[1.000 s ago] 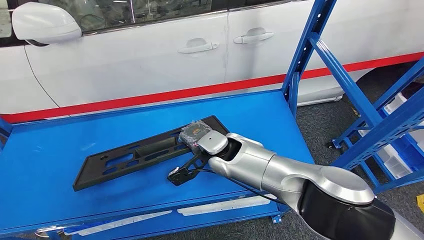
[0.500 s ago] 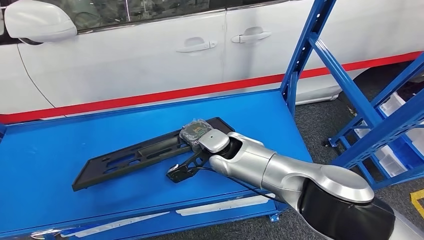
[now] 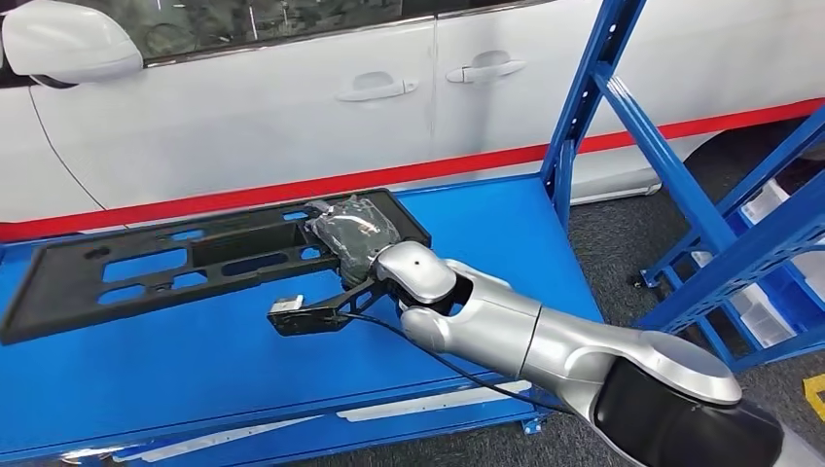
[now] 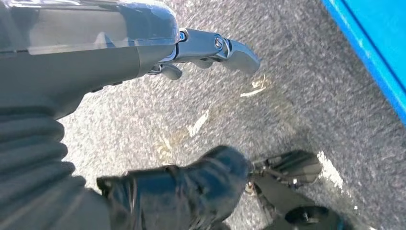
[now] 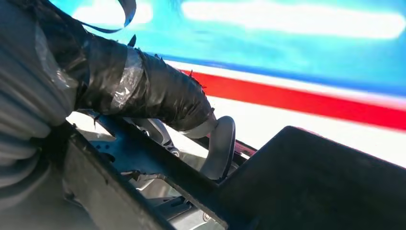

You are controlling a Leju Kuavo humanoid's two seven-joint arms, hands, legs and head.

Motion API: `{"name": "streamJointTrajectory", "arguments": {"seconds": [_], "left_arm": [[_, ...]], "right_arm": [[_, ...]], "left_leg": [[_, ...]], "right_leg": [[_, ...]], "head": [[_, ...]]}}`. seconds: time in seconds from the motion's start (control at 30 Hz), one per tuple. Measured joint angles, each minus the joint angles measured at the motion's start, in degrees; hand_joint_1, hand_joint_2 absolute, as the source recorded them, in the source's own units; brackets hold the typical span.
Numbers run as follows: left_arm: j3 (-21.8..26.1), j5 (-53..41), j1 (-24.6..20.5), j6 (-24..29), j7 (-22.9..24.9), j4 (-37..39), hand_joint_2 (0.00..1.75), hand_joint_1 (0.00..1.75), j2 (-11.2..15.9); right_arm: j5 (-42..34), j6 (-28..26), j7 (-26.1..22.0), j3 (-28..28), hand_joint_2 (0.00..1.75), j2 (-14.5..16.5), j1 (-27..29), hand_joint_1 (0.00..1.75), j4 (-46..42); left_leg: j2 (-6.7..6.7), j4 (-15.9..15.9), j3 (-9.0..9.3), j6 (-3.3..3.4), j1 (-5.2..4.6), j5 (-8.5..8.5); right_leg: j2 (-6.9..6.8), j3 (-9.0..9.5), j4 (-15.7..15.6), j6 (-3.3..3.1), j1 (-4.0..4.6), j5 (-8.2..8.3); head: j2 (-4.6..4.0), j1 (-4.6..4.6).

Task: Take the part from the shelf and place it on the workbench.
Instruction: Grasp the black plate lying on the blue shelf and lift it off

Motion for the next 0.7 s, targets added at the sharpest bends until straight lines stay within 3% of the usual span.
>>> {"name": "streamJointTrajectory", "arguments": {"seconds": [0.07, 0.17, 0.2, 0.23, 0.27, 0.37, 0.43, 0.53, 0.6, 0.67, 0.7], "left_arm": [[0.0, 0.0, 0.1, 0.6, 0.4, 0.0, 1.75, 0.00, -0.2], [0.0, -0.2, 0.1, 1.3, 0.7, 0.0, 1.75, 0.00, -0.4], [0.0, -0.2, 0.1, 1.5, 0.7, 0.0, 1.75, 0.00, -0.5], [0.0, -0.2, 0.1, 1.7, 0.7, 0.0, 1.75, 0.00, -0.5], [0.0, -0.2, 0.1, 1.9, 0.7, 0.0, 1.75, 0.00, -0.5], [0.0, -0.1, 0.1, 2.4, 0.8, 0.0, 1.75, 0.00, -0.6], [0.0, -0.1, 0.0, 3.0, 0.9, 0.0, 1.75, 0.00, -0.6], [0.0, -0.1, -0.1, 3.9, 1.6, 0.0, 1.75, 0.00, -0.8], [0.0, -0.2, -0.1, 4.2, 1.9, 0.0, 1.75, 0.00, -1.0], [0.0, -0.2, -0.1, 4.3, 2.1, 0.0, 1.75, 0.00, -1.0], [0.0, -0.3, -0.1, 4.4, 2.2, 0.0, 1.75, 0.00, -1.0]], "right_arm": [[-0.5, -3.7, -1.0, -1.7, 1.75, -0.4, 1.5, 1.75, -2.9], [-3.9, -8.9, -3.5, -4.2, 1.75, -0.6, 3.9, 1.75, -6.5], [-5.6, -10.4, -4.4, -4.9, 1.75, -0.7, 4.7, 1.75, -7.5], [-7.7, -11.7, -5.3, -5.6, 1.75, -0.8, 5.6, 1.75, -8.4], [-10.0, -12.9, -6.2, -6.1, 1.75, -0.9, 6.3, 1.75, -9.2], [-18.7, -16.1, -9.3, -8.0, 1.75, -1.0, 7.9, 1.75, -11.2], [-25.7, -17.5, -10.9, -9.2, 1.75, -1.0, 8.7, 1.75, -12.1], [-35.7, -17.5, -12.1, -10.7, 1.75, -1.0, 9.8, 1.75, -12.9], [-41.1, -16.8, -12.5, -11.5, 1.75, -1.1, 10.3, 1.75, -13.4], [-45.4, -16.5, -13.0, -12.3, 1.75, -1.1, 10.7, 1.75, -13.9], [-47.2, -16.4, -13.2, -12.5, 1.75, -1.2, 10.9, 1.75, -14.1]], "left_leg": [[0.06, 2.2, -0.88, -0.32, 0.08, -1.62], [0.08, 12.5, -5.71, -0.62, 0.08, -6.28], [0.08, 15.1, -7.08, -0.64, 0.07, -6.85], [0.08, 15.8, -7.56, -0.58, 0.06, -6.37], [0.07, 14.3, -6.99, -0.42, 0.03, -4.88], [0.04, 3.4, -2.02, 0.44, -0.30, 0.23], [-0.10, 0.2, -0.58, 0.81, -0.63, 0.71], [-0.09, -0.4, -0.52, 1.42, -0.43, 1.25], [0.11, -0.8, -0.62, 2.01, -0.13, 1.80], [0.21, -0.8, -1.03, 2.36, -0.22, 2.10], [0.24, -0.7, -1.27, 2.42, -0.25, 2.19]], "right_leg": [[-0.04, 0.31, -0.4, -0.72, -0.18, 0.15], [-0.08, 0.56, -0.6, -1.29, -0.02, 0.08], [-0.06, 0.63, -0.6, -1.38, 0.11, 0.03], [0.00, 0.73, -0.6, -1.46, 0.21, -0.03], [0.09, 0.86, -0.5, -1.49, 0.27, -0.07], [0.34, 1.09, -0.5, -1.30, 0.45, -0.19], [0.34, 0.94, -0.5, -0.82, 0.57, -0.05], [0.24, 0.69, -0.4, 0.09, 0.60, -0.33], [0.09, -0.76, 3.1, 0.61, 0.56, -3.12], [-0.01, -3.61, 10.4, 0.95, 0.39, -7.18], [-0.02, -4.70, 13.5, 1.07, 0.30, -8.36]], "head": [[0.00, -0.15], [0.00, -0.34], [0.00, -0.34], [0.00, -0.34], [0.00, -0.34], [0.00, -0.32], [0.00, -0.30], [0.00, -0.24], [0.00, -0.08], [0.00, 0.02], [0.00, 0.02]]}}
